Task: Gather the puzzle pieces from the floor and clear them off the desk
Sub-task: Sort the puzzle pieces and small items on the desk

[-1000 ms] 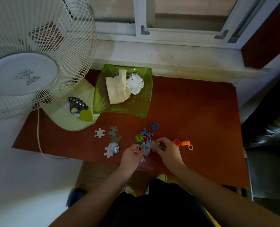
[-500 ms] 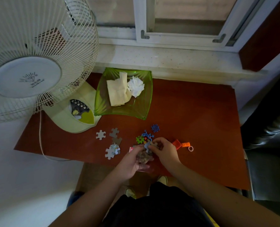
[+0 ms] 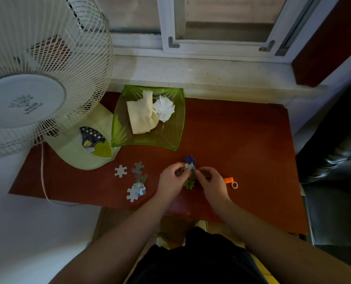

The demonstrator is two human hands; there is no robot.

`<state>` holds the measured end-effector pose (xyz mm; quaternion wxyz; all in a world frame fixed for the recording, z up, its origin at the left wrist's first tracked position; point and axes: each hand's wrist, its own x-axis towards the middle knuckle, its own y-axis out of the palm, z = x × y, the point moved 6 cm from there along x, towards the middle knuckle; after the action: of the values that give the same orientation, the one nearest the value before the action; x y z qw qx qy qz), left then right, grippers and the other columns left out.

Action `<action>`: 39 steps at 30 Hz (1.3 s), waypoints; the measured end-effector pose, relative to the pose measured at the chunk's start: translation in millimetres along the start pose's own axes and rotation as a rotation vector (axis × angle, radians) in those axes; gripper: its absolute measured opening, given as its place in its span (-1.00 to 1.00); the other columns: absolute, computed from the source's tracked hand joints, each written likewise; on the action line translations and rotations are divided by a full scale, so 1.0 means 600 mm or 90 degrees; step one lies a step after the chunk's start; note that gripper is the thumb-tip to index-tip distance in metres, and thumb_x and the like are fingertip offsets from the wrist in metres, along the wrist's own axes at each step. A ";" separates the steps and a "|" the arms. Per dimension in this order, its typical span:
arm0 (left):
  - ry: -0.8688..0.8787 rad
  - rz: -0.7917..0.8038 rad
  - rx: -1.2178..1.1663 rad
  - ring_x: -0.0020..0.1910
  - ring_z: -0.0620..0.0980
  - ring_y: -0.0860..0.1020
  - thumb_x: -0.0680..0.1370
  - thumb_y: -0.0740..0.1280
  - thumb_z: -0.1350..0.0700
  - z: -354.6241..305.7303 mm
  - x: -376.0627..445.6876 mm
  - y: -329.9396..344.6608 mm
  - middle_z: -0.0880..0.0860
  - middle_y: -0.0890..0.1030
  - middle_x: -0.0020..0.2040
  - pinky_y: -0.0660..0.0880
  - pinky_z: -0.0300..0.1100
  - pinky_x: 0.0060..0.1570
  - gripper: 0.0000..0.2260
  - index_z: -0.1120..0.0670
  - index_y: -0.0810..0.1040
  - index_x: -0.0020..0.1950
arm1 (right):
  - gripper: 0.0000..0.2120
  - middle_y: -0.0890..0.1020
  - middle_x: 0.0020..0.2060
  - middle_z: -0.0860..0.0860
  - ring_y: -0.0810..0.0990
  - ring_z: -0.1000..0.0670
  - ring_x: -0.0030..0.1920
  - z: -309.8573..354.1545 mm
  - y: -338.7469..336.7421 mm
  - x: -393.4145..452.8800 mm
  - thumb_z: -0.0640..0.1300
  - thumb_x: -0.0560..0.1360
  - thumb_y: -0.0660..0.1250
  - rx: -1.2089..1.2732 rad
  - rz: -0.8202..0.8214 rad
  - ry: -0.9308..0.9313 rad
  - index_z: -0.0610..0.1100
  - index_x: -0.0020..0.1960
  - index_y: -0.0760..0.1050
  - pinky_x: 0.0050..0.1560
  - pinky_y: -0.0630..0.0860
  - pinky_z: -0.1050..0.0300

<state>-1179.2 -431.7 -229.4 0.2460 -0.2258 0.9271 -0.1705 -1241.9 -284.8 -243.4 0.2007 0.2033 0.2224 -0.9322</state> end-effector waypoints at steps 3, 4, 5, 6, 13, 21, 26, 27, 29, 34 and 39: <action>0.039 -0.014 0.042 -0.02 -0.10 0.55 0.56 0.34 -0.02 -0.036 0.015 0.003 -0.07 0.57 -0.04 0.44 -0.26 -0.05 -0.74 0.10 0.60 0.16 | -0.76 0.58 -0.06 0.14 0.54 0.18 -0.12 -0.005 -0.013 -0.007 0.07 0.52 0.36 0.048 -0.036 0.043 0.03 0.13 0.45 -0.22 0.41 0.29; 0.050 -0.018 0.042 -0.03 -0.10 0.56 0.57 0.33 -0.02 -0.045 0.019 0.004 -0.07 0.58 -0.04 0.44 -0.28 -0.09 -0.75 0.09 0.60 0.16 | -0.78 0.59 -0.08 0.13 0.54 0.18 -0.15 -0.009 -0.014 -0.007 0.07 0.53 0.35 0.062 -0.040 0.063 0.01 0.12 0.48 -0.24 0.41 0.28; 0.051 -0.019 0.040 -0.05 -0.12 0.56 0.57 0.32 -0.03 -0.051 0.024 0.005 -0.07 0.59 -0.03 0.44 -0.30 -0.12 -0.74 0.08 0.59 0.17 | -0.79 0.60 -0.10 0.10 0.55 0.14 -0.19 -0.011 -0.014 -0.007 0.08 0.53 0.33 0.078 -0.038 0.085 0.00 0.10 0.51 -0.25 0.42 0.25; 0.045 -0.017 0.036 -0.09 -0.15 0.55 0.58 0.31 -0.04 -0.055 0.028 0.004 -0.08 0.58 -0.03 0.45 -0.33 -0.15 -0.72 0.08 0.57 0.21 | -0.79 0.62 -0.13 0.07 0.54 0.10 -0.25 -0.015 -0.013 -0.006 0.09 0.55 0.31 0.106 -0.027 0.112 -0.01 0.08 0.54 -0.29 0.42 0.21; -0.071 0.002 -0.124 0.03 -0.12 0.58 0.59 0.32 -0.01 -0.028 0.034 -0.011 -0.02 0.61 0.10 0.52 -0.27 0.01 -0.66 0.11 0.50 0.31 | -0.62 0.44 -0.37 -0.04 0.34 0.05 -0.39 -0.014 0.005 -0.004 0.04 0.64 0.13 0.556 0.035 0.338 -0.22 -0.04 0.55 -0.38 0.30 0.18; -0.233 0.064 -0.460 -0.15 -0.04 0.66 0.65 0.19 0.18 0.018 0.006 0.004 0.13 0.64 -0.04 0.60 -0.17 -0.15 -0.81 0.18 0.52 0.21 | -0.66 0.57 -0.22 -0.13 0.57 -0.05 -0.17 -0.004 0.019 0.008 -0.03 0.66 0.08 0.658 0.115 0.356 -0.22 -0.07 0.51 -0.15 0.48 0.07; -0.315 0.041 -0.585 -0.13 0.01 0.64 0.67 0.14 0.07 0.041 -0.004 0.006 0.18 0.63 0.05 0.57 -0.15 -0.16 -0.75 0.18 0.53 0.15 | -0.71 0.57 -0.23 -0.12 0.57 -0.02 -0.21 -0.010 0.020 0.012 -0.07 0.64 0.13 0.621 0.115 0.363 -0.22 -0.07 0.52 -0.17 0.48 0.09; -0.330 0.041 -0.618 -0.20 0.01 0.62 0.67 0.13 0.01 0.042 -0.008 0.006 0.18 0.63 0.00 0.54 -0.17 -0.23 -0.71 0.18 0.53 0.11 | -0.74 0.56 -0.24 -0.11 0.55 0.00 -0.24 -0.011 0.023 0.014 -0.10 0.63 0.16 0.622 0.117 0.371 -0.22 -0.08 0.53 -0.20 0.47 0.12; -0.337 0.062 -0.648 -0.34 -0.02 0.55 0.66 0.08 -0.10 0.040 -0.014 0.005 0.12 0.60 -0.21 0.44 -0.21 -0.39 -0.63 0.15 0.51 -0.07 | -0.83 0.53 -0.26 -0.07 0.51 0.04 -0.30 -0.012 0.025 0.015 -0.17 0.59 0.23 0.596 0.132 0.365 -0.21 -0.08 0.55 -0.26 0.42 0.19; -0.366 0.017 -0.619 -0.45 -0.05 0.33 0.57 0.25 -0.12 0.058 -0.025 -0.009 0.01 0.36 -0.40 0.24 -0.22 -0.43 -0.64 0.05 0.39 -0.34 | -0.83 0.49 -0.26 0.00 0.46 0.03 -0.29 -0.010 0.032 0.027 -0.29 0.53 0.24 0.390 0.171 0.239 -0.11 0.02 0.56 -0.28 0.37 0.19; -0.373 0.055 -0.510 -0.47 -0.09 0.26 0.57 0.32 0.02 0.064 -0.042 -0.008 -0.02 0.32 -0.41 0.23 -0.25 -0.47 -0.80 0.04 0.41 -0.21 | -0.71 0.60 -0.03 0.01 0.59 0.06 -0.06 0.032 0.050 0.018 -0.30 0.60 0.18 0.273 0.279 0.104 -0.22 0.30 0.47 -0.06 0.54 0.22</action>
<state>-1137.5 -431.2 -249.5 0.3970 -0.3025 0.8201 0.2798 -1242.5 -322.2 -242.7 0.3305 0.3581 -0.0128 -0.8731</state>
